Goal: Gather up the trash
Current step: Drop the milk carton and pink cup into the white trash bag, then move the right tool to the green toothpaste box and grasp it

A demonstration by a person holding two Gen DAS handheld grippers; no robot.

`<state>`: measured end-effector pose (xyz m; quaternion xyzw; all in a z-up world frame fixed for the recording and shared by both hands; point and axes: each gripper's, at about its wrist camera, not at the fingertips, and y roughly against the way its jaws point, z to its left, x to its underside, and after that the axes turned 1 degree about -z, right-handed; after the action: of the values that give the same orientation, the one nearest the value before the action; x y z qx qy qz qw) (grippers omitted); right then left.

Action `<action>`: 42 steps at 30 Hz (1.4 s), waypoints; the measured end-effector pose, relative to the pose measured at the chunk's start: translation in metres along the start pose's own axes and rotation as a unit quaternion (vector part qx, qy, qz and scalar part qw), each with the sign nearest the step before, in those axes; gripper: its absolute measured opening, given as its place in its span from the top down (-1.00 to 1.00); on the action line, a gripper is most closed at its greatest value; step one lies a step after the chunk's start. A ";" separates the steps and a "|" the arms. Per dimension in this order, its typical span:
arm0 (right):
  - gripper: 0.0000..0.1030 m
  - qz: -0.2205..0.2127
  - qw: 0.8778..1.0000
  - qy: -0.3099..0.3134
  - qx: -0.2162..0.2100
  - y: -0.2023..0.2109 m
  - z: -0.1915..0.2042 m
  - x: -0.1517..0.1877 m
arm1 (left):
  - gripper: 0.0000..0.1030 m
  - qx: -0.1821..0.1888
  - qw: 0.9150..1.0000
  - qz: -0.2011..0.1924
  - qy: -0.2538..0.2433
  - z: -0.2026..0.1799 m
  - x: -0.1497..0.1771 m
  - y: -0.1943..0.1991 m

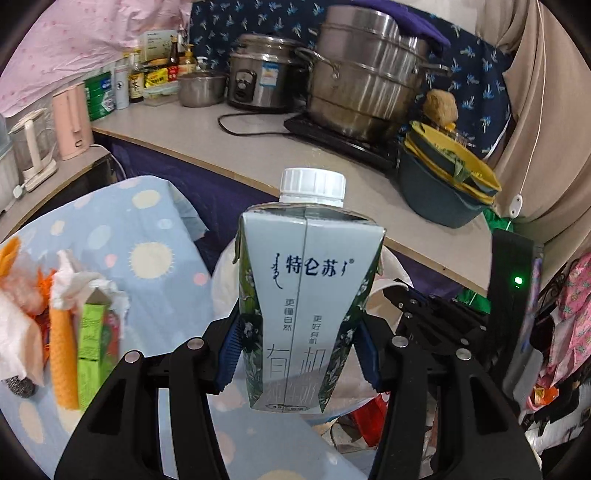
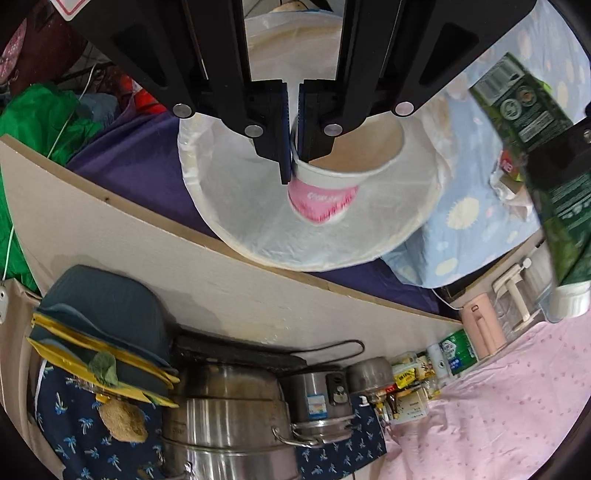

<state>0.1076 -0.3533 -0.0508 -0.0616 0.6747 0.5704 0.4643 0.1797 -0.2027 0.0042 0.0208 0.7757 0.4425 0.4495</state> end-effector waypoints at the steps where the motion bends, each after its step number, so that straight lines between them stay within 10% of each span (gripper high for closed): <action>1: 0.75 0.000 1.000 -0.001 0.004 0.000 -0.002 0.001 | 0.01 0.000 1.000 0.006 0.001 -0.001 0.000 -0.007; 5: 0.35 -0.018 1.000 -0.006 0.019 0.011 -0.011 0.002 | -0.08 0.009 1.000 0.027 0.010 -0.001 0.001 -0.027; 10: 0.25 -0.034 0.999 -0.012 0.020 0.028 -0.018 -0.001 | -0.37 0.003 1.000 0.007 0.012 -0.003 -0.002 -0.017; 27: -0.10 -0.079 0.997 0.007 -0.024 0.090 0.021 -0.002 | -0.38 -0.080 0.995 -0.035 0.058 0.051 0.020 0.064; 42: -0.28 -0.052 0.992 0.069 -0.096 0.098 0.123 0.032 | -0.38 -0.184 0.970 -0.034 0.152 0.149 0.091 0.133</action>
<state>0.0976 -0.2038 0.0065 -0.1807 0.6429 0.6021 0.4376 0.1838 0.0167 0.0056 -0.1564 0.7403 0.5603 0.3371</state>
